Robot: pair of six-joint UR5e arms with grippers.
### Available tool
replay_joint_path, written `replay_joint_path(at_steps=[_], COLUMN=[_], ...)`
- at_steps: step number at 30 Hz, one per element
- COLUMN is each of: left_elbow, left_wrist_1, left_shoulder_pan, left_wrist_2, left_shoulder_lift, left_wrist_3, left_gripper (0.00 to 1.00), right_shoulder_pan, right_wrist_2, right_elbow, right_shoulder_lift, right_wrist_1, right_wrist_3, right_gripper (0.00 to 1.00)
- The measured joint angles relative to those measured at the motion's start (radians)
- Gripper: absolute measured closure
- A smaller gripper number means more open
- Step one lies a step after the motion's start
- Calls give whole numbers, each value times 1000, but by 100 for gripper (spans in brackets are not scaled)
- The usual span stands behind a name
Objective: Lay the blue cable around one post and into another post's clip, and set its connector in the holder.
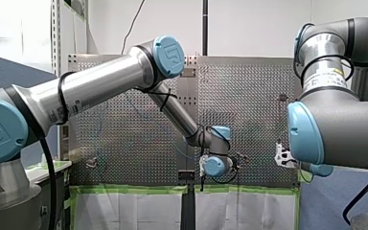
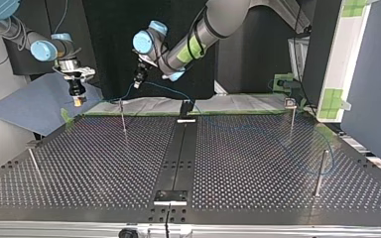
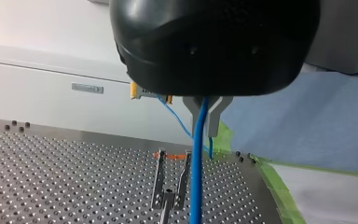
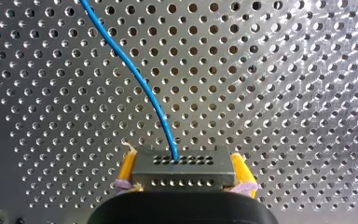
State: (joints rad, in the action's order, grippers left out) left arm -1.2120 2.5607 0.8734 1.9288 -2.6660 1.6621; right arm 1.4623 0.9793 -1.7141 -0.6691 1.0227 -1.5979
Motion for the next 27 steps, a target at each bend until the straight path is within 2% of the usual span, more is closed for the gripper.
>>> replay_joint_path(at_steps=[7, 18, 27], left_elbow=[4, 7, 7], left_wrist_1=[0, 1, 1], left_shoulder_pan=[-13, -26, -36], left_wrist_2=[-6, -8, -7], left_shoulder_lift=[0, 0, 0], left_wrist_3=[28, 32, 32], left_gripper=[99, 99, 99], right_shoulder_pan=[-6, -21, -24], right_wrist_2=[-4, -12, -35], right_elbow=[-2, -2, -3], right_shoulder_lift=[-3, -29, -32], right_wrist_1=[1, -1, -1], right_wrist_3=[-2, -12, -12], right_gripper=[100, 100, 100])
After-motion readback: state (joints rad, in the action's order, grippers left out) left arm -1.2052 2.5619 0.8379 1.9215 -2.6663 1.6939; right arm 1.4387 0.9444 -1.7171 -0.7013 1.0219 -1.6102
